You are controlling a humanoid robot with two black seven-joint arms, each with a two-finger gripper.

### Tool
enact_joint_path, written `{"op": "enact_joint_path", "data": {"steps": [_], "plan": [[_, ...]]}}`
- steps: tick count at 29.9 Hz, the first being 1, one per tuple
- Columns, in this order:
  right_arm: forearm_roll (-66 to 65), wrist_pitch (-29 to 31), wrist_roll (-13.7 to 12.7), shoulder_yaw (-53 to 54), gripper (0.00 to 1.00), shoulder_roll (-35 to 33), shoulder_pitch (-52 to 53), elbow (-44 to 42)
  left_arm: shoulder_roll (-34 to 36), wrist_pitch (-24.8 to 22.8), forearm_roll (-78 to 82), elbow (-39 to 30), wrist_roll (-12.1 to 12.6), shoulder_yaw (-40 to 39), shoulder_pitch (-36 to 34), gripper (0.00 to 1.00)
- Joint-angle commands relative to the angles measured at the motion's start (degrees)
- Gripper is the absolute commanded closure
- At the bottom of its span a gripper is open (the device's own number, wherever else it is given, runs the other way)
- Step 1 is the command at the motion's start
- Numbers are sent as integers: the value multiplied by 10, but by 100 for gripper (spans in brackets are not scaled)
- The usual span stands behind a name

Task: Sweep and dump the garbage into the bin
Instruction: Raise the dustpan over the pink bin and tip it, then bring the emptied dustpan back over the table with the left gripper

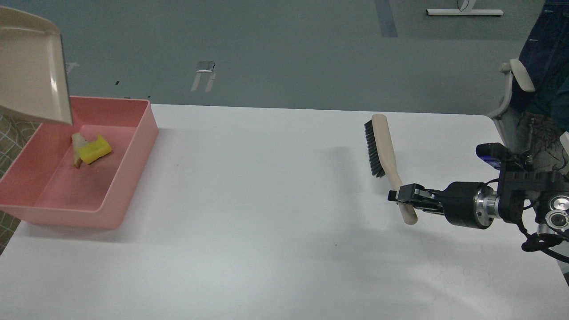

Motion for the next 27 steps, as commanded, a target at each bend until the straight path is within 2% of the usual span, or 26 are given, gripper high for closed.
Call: {"op": "enact_joint_path", "data": {"steps": [1, 4, 7, 9, 11, 13, 14, 17, 24, 27], "plan": [[-1, 0, 0, 0, 100, 4, 2, -2, -2, -50, -78, 1, 0, 0, -12, 100], [-1, 0, -1, -1, 100, 5, 2, -1, -5, -80, -138, -1, 0, -1, -21, 100], [-1, 0, -1, 4, 100, 5, 2, 3, -16, -81, -164, -2, 0, -1, -36, 100], [-1, 0, -2, 10, 100, 4, 3, 2, -37, -81, -175, -2, 25, -1, -59, 100], [-1, 0, -2, 11, 100, 3, 3, 2, -74, -81, -177, -2, 69, 1, -112, 100], [-1, 0, -2, 11, 100, 3, 3, 2, -97, -81, -177, -2, 93, 1, -136, 100], [-1, 0, -2, 11, 100, 3, 2, 1, -120, -81, -177, -2, 117, 1, -158, 100], [-2, 0, -2, 12, 100, 3, 3, -2, -173, -81, -176, -2, 145, 2, -194, 100], [-1, 0, -2, 12, 100, -4, 7, -2, -253, -81, -176, -2, 163, 30, -219, 100], [-1, 0, -2, 12, 100, -11, 6, -2, -275, -81, -175, 5, 162, 48, -238, 100]]}}
